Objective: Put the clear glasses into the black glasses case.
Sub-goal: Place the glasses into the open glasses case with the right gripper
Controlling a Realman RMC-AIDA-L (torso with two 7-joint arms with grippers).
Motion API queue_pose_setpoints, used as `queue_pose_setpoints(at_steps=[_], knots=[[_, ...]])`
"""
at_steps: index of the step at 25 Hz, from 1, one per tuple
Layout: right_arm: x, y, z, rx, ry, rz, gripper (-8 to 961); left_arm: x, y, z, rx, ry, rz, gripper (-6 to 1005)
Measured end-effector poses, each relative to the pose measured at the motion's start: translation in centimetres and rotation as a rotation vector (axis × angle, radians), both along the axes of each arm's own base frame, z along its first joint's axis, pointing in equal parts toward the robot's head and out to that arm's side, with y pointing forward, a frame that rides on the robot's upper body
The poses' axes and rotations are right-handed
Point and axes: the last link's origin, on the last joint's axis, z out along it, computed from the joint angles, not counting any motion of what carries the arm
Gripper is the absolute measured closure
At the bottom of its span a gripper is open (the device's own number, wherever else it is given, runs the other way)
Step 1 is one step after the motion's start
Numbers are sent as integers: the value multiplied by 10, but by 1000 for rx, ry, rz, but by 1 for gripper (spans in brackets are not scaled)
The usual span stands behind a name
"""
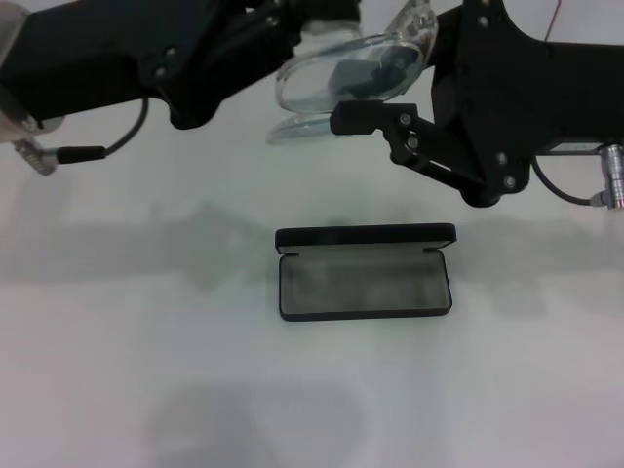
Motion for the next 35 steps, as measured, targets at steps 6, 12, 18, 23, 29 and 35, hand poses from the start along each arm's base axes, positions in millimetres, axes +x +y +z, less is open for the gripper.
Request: queue_pose_setpoints(at_steps=[6, 12, 18, 23, 29, 35], knots=[[0, -1, -2, -32, -20, -12, 842, -19, 4, 19, 89, -1, 56, 902], [-18, 4, -9, -159, -306, -113, 841, -55, 4, 51, 211, 54, 160, 902], [-50, 14, -16, -147, -857, -351, 839, -92, -3, 84, 343, 98, 270, 901], [-61, 16, -32, -138, -1122, -485, 837, -103, -9, 91, 397, 90, 302, 901], [-62, 10, -72, -122, -1370, -492, 835, -115, -20, 90, 419, 90, 334, 901], [-61, 1, -107, -33, -1479, -463, 833, -124, -31, 83, 424, 83, 360, 900]])
